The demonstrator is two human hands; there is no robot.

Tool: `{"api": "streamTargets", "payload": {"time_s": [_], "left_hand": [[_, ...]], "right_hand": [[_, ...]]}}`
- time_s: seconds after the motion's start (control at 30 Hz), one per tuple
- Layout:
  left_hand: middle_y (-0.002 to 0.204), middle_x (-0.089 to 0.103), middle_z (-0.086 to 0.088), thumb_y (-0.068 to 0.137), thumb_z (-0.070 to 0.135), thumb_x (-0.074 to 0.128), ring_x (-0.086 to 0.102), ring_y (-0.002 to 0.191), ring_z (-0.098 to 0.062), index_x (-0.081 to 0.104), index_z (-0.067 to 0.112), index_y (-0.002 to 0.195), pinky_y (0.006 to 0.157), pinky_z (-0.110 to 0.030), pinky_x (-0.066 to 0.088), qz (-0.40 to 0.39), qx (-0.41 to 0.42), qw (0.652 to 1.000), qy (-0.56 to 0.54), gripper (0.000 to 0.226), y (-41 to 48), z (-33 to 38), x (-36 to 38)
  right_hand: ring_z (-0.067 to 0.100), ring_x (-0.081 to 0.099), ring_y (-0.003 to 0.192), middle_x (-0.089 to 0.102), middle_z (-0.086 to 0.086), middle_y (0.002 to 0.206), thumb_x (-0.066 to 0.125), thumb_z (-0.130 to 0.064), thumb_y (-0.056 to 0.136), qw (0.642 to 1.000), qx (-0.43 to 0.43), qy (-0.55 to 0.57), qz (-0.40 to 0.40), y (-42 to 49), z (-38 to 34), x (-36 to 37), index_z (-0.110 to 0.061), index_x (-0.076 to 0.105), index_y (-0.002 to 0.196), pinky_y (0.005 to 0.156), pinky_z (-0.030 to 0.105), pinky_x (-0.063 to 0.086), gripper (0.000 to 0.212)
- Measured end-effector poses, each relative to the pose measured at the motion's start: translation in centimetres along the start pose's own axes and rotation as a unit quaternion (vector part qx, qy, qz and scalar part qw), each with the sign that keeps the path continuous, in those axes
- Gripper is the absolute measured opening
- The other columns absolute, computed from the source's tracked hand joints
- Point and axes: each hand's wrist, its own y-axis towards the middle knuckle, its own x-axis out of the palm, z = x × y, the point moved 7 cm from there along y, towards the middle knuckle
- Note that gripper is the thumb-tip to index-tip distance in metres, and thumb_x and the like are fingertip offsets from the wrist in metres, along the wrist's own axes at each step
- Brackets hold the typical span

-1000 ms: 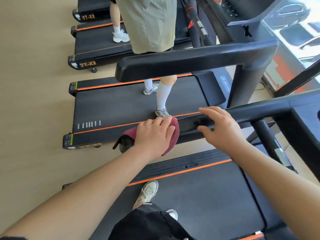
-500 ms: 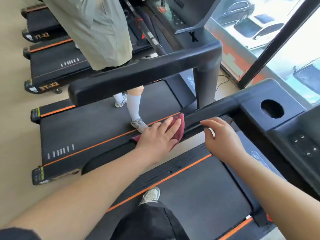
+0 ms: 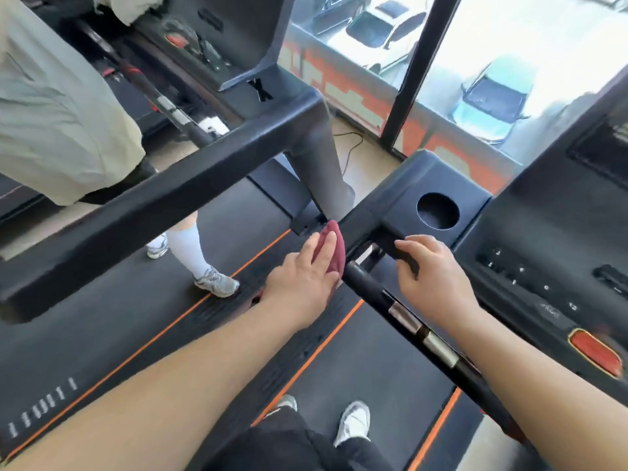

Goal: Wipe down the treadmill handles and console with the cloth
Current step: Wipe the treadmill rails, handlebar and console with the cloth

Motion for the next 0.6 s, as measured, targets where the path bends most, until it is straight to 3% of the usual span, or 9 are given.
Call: {"api": "streamTargets", "payload": {"time_s": [0.17,0.33,0.47,0.53,0.6], "left_hand": [[0.171,-0.008,0.003,0.108,0.046,0.015,0.012,0.155,-0.024,-0.014,0.029,0.161,0.120,-0.039,0.027,0.029,0.026,0.997,0.061,0.063,2.3,2.4,-0.2],[0.171,-0.016,0.003,0.107,0.046,0.008,-0.005,0.158,-0.025,-0.014,0.027,0.162,0.125,-0.037,0.015,0.026,0.075,0.993,0.086,0.062,4.1,3.7,-0.5],[0.170,-0.019,-0.001,0.096,0.051,-0.021,-0.013,0.157,-0.030,-0.026,0.026,0.157,0.127,-0.046,0.013,0.005,0.126,0.984,0.129,0.066,9.9,6.1,0.1],[0.169,-0.023,0.000,0.098,0.050,-0.012,-0.015,0.157,-0.029,-0.023,0.028,0.158,0.128,-0.044,0.007,-0.001,0.120,0.984,0.130,0.064,11.7,7.8,-0.8],[0.165,-0.028,0.005,0.106,0.044,0.002,-0.025,0.154,-0.021,-0.019,0.027,0.159,0.127,-0.038,-0.009,-0.005,0.139,0.982,0.125,0.059,12.8,9.8,-2.0]], "right_hand": [[0.019,0.045,0.133,0.056,-0.005,0.137,0.070,-0.024,0.089,0.997,-0.003,-0.077,-0.026,0.9,3.0,-2.2,-0.020,0.065,0.129,0.087,0.043,0.056,0.040],[0.027,0.045,0.138,0.054,0.008,0.145,0.084,-0.039,0.077,0.986,-0.032,-0.150,-0.063,1.4,7.0,-2.9,-0.005,0.067,0.121,0.090,0.047,0.058,0.058],[0.023,0.032,0.148,0.044,0.007,0.155,0.081,-0.055,0.075,0.986,-0.055,-0.154,-0.044,3.2,7.8,-4.9,-0.006,0.064,0.129,0.093,0.042,0.054,0.075],[0.017,0.026,0.149,0.040,0.002,0.157,0.074,-0.063,0.077,0.987,-0.045,-0.149,-0.047,4.3,8.4,-6.1,-0.010,0.061,0.134,0.095,0.039,0.053,0.078],[0.013,0.020,0.151,0.035,-0.003,0.160,0.066,-0.071,0.078,0.985,-0.026,-0.152,-0.074,5.3,9.4,-6.9,-0.014,0.056,0.139,0.098,0.039,0.050,0.085]]}}
